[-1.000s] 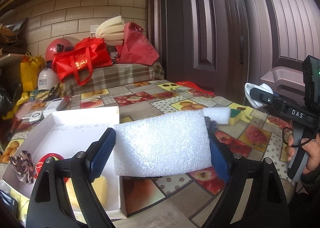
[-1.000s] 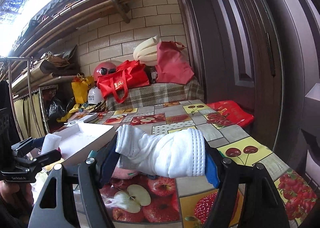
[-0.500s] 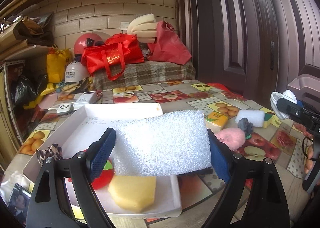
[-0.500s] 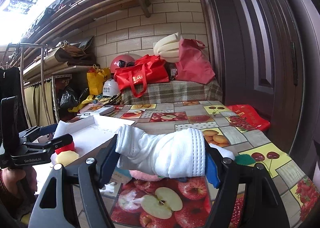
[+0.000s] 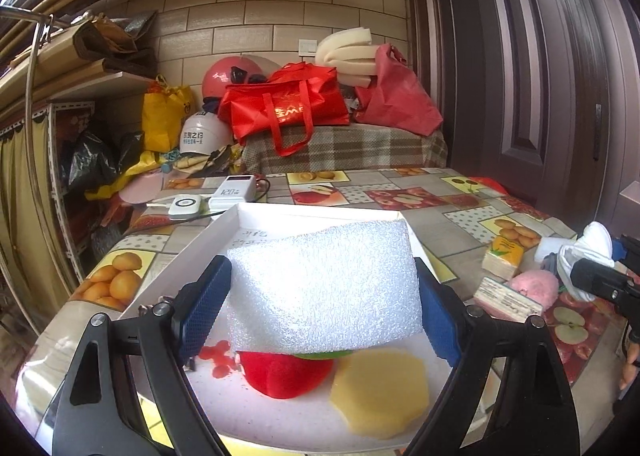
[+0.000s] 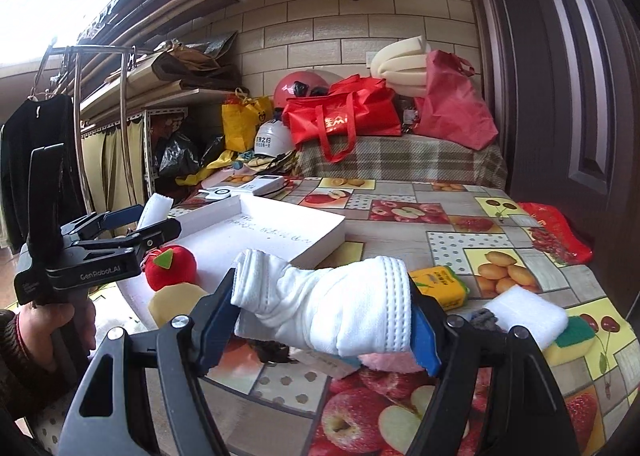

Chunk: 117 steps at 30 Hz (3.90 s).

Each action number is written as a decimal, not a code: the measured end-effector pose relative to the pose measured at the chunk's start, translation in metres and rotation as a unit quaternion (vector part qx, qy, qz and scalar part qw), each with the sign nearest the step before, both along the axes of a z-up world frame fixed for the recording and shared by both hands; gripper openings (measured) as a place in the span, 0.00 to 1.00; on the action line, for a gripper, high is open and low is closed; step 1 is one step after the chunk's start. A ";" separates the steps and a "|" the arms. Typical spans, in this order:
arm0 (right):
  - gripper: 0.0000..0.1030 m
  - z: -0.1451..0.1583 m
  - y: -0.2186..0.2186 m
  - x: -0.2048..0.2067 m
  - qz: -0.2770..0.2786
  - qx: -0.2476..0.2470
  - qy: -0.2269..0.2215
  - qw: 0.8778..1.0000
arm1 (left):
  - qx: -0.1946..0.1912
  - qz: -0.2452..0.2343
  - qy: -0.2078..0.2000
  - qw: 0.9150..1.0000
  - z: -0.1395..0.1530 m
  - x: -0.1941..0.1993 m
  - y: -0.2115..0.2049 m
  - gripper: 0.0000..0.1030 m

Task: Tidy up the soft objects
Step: 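Open both grippers to drop the foam block and sock into the tray, then move both grippers back from the tray toward the remaining soft toys, then lower the left gripper onto the braided rope toy and close on it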

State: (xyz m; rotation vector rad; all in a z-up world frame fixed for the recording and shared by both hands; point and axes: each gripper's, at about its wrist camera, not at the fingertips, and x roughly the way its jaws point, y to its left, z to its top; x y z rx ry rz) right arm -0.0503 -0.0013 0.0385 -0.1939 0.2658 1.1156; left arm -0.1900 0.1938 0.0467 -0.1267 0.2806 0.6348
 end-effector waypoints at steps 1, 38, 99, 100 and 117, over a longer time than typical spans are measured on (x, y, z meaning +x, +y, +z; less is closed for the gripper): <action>0.72 -0.001 0.005 -0.002 0.006 -0.004 0.001 1.000 | -0.002 0.005 -0.001 1.000 0.000 -0.002 0.004 0.86; 0.73 -0.014 0.155 -0.037 0.022 -0.089 -0.084 0.992 | -0.048 0.068 -0.007 0.996 -0.004 0.005 0.059 0.86; 1.00 0.010 -0.018 0.036 -0.112 0.017 -0.080 0.990 | -0.001 -0.073 0.002 0.997 0.004 0.016 -0.028 1.00; 1.00 0.011 -0.026 0.053 -0.130 0.018 -0.058 0.990 | -0.005 -0.106 0.007 0.994 0.004 0.022 -0.038 1.00; 1.00 -0.003 -0.055 0.099 -0.160 0.031 0.055 0.985 | -0.105 -0.209 0.162 0.959 -0.026 0.126 -0.090 0.99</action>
